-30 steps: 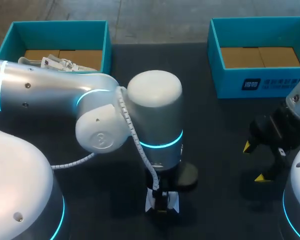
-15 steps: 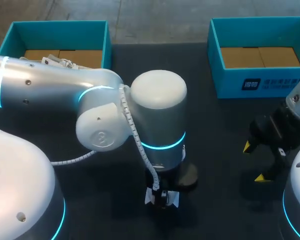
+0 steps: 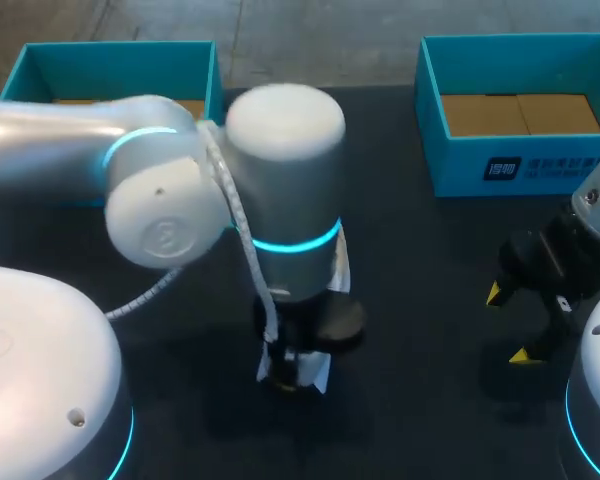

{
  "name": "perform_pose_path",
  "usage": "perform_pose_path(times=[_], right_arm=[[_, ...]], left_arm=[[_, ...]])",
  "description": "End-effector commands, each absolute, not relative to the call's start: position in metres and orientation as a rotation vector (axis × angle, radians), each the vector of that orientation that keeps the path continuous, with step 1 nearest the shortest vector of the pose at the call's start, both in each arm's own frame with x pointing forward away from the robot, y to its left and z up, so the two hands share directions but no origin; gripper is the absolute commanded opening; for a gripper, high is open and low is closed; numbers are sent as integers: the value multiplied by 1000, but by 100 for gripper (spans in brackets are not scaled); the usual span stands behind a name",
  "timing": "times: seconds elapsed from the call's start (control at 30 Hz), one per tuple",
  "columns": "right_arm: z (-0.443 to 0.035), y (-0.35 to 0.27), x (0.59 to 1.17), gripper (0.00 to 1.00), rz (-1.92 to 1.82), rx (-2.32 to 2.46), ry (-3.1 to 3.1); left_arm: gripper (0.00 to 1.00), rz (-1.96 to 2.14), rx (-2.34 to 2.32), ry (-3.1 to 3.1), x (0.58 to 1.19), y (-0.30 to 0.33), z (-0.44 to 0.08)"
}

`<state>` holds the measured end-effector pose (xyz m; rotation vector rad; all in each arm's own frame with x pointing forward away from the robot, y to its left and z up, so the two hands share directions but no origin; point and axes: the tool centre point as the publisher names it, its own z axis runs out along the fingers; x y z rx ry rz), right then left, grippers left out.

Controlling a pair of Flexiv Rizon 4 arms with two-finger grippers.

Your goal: Take the shoe out of the shoebox, open the shoe tongue, remove and reinsert the insole, then place the shoe into the shoebox

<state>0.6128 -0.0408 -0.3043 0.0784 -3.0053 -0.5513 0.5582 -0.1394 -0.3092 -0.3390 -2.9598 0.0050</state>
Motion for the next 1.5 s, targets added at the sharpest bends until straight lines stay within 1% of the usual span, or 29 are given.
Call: perform_pose_path(times=[0.03,0.3,0.53,0.8,0.83,1.4,1.5], right_arm=[[-305,-40,612,100,-548,77,-3008],[-305,-40,612,100,-548,77,-3008],[-305,-40,612,100,-548,77,-3008],[-305,-40,612,100,-548,77,-3008],[-305,-40,612,100,-548,77,-3008],[-305,-40,612,100,-548,77,-3008],[-305,-40,612,100,-548,77,-3008]], left_arm=[[0,48,-324,-2951,577,-96,-279],[0,83,-277,-2943,602,-59,-252],[0,106,-230,-2954,630,-24,-215],[0,136,-104,-2955,669,4,-177],[0,190,-40,-2973,673,7,-173],[0,190,-40,-2973,673,7,-173],[0,217,11,-2965,702,29,-163]])
